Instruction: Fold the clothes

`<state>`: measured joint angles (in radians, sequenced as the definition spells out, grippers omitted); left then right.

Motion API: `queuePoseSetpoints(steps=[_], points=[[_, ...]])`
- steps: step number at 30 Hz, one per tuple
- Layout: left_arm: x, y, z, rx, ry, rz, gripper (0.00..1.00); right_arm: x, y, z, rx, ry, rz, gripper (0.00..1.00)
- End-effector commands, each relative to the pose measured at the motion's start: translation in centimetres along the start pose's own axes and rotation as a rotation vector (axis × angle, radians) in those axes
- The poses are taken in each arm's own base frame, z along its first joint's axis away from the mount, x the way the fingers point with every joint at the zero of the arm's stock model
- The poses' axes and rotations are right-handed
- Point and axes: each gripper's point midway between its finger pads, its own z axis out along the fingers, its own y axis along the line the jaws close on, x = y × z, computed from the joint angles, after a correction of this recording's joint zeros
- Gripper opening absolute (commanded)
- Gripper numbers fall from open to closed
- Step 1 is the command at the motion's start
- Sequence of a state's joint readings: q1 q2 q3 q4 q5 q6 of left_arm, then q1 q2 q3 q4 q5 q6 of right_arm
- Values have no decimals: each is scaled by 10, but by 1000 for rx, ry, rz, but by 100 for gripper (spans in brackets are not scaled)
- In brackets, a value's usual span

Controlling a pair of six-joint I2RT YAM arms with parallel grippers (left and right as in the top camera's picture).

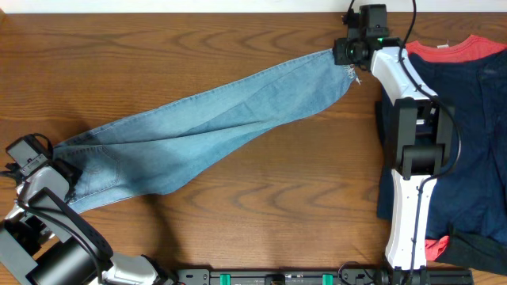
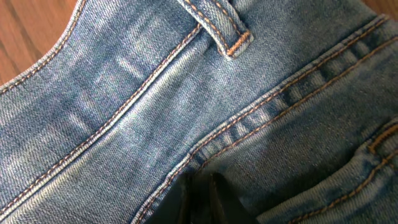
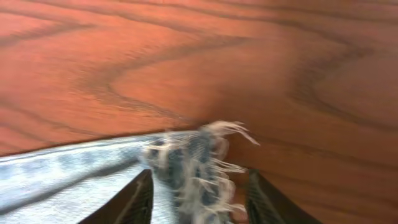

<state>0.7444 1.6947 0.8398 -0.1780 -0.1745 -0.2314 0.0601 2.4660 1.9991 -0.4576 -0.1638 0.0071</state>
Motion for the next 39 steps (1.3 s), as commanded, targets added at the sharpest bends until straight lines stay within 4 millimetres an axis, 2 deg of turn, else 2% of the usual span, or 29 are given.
queuePoseSetpoints(steps=[1, 5, 14, 25, 28, 30, 33, 37, 39], points=[[9, -4, 4, 23, 30, 21, 13, 4, 29, 3, -150, 4, -51, 41], [10, -4, 4, 23, 33, 26, 13, 3, 34, 2, -179, 0, -55, 41], [10, -4, 4, 25, 35, 44, 14, 19, 31, 16, -183, 38, -44, 41], [11, -4, 4, 25, 36, 44, 14, 21, 37, 19, -191, 42, -69, 40], [10, -4, 4, 26, 35, 44, 14, 24, 38, 20, -200, 50, -67, 35], [11, -4, 4, 26, 35, 44, 14, 26, 39, 20, -204, 56, -67, 27], [11, -4, 4, 26, 35, 44, 14, 23, 42, 19, -217, 47, -70, 3], [11, -5, 4, 28, 36, 44, 14, 10, 43, 10, -237, 12, -71, 1], [11, -5, 4, 28, 36, 44, 14, -6, 41, -4, -246, -25, -70, 1]])
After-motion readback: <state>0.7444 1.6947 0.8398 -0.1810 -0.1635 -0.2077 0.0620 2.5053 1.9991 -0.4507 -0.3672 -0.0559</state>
